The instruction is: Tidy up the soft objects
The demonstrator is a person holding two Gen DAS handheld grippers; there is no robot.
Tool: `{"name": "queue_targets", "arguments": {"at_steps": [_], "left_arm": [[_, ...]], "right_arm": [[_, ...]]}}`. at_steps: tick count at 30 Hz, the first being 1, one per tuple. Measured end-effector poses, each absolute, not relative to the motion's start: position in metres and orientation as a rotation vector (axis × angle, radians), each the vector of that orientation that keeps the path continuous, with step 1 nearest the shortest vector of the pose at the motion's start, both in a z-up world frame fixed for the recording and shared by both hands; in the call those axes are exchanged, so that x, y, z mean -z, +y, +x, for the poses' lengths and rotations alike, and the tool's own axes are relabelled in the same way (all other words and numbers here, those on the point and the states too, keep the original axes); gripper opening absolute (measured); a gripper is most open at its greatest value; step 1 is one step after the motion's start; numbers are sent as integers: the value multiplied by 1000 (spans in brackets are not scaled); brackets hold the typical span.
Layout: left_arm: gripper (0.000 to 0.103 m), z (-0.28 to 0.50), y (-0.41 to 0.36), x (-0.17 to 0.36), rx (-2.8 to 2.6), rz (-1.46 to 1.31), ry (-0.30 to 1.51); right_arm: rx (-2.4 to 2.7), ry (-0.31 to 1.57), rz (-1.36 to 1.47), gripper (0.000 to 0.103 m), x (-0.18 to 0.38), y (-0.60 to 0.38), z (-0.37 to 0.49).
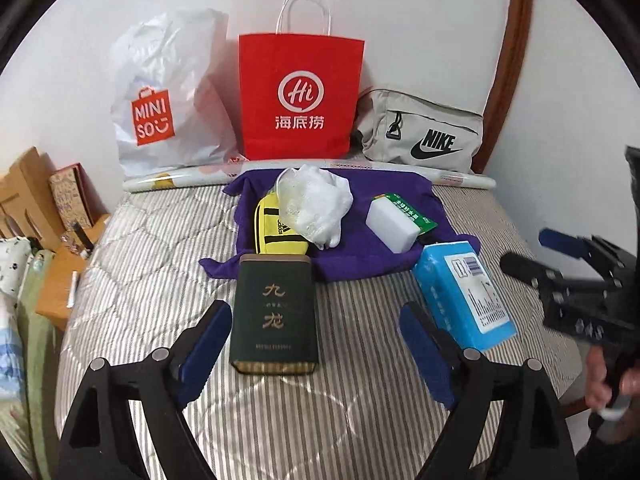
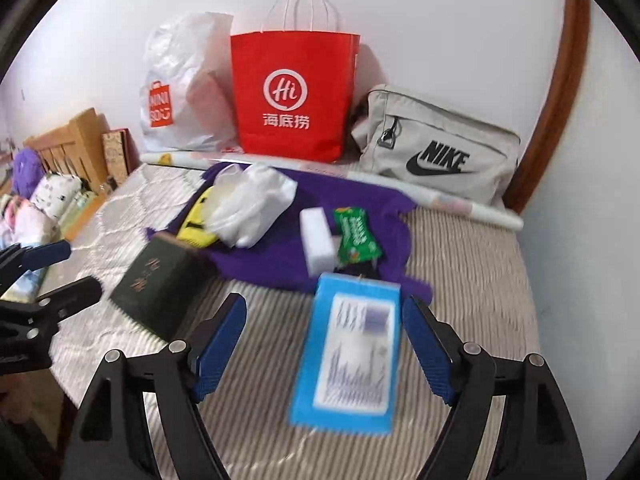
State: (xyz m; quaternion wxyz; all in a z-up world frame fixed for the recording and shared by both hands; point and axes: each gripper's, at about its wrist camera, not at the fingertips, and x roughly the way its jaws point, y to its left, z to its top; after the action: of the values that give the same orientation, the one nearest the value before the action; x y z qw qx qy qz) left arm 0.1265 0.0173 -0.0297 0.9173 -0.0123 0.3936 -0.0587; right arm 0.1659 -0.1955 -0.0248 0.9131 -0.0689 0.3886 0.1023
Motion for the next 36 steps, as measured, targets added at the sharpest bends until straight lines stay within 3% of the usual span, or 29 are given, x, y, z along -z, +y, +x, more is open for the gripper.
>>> {"name": "queue_targets", "arguments": {"at_steps": [5, 9, 36], "left_arm": [[85, 94, 11, 18, 122, -24, 769], [85, 70, 7, 14, 118, -36, 754], [86, -9, -10, 0, 62, -1, 672]], "right_arm": [[-196, 781, -118, 82, 23, -201, 121], [-179, 756, -78, 93, 18, -209, 88], [-142, 679, -35, 93, 7, -225, -2]]}}
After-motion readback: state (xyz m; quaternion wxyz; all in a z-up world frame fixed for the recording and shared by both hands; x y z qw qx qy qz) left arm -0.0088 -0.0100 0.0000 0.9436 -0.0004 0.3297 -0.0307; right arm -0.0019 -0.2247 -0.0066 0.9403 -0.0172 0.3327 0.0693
